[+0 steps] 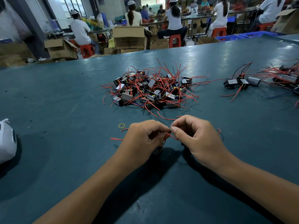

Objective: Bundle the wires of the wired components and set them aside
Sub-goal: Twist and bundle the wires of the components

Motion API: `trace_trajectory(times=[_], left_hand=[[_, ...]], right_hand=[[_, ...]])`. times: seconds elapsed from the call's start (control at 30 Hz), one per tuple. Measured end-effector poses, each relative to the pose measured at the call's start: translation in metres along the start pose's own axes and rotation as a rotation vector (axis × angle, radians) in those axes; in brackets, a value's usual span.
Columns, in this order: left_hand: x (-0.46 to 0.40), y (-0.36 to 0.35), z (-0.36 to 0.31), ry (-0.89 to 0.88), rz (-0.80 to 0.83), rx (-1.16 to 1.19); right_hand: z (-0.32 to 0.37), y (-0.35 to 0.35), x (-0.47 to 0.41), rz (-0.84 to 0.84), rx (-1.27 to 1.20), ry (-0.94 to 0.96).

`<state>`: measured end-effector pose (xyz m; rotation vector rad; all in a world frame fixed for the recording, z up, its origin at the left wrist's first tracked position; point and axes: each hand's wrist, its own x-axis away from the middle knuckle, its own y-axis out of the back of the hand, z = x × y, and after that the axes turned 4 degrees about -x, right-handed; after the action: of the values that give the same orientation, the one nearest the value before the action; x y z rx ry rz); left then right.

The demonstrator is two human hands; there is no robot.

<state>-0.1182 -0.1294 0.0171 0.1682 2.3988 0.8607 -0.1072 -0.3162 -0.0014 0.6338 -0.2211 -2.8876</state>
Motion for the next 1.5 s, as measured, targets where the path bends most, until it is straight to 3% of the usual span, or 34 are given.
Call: trace_trajectory(times=[0.37,0.67,0.97,1.13,1.23,1.5], left_hand=[[0.000,0.001,0.005,0.118,-0.003,0.103],[0.000,0.000,0.005,0.138,0.056,0.242],[0.000,0.001,0.004,0.049,0.012,0.068],[-0.002,-0.002,0.004,0.176,-0.016,0.206],[-0.001,-0.002,0.003,0.165,0.005,0.191],[0.001,-0.002,0.000,0.090,0.002,0.074]], right_hand=[[0.000,0.002,-0.001,-0.041,0.058,-0.007],[0.007,0.002,0.003,0.107,0.164,0.061],[0.009,0.003,0.004,0.114,0.179,0.059],[0.006,0.004,0.000,0.017,0.129,0.018],[0.006,0.005,-0.002,-0.035,0.062,-0.013],[0.006,0.004,-0.001,0.070,0.054,-0.012]])
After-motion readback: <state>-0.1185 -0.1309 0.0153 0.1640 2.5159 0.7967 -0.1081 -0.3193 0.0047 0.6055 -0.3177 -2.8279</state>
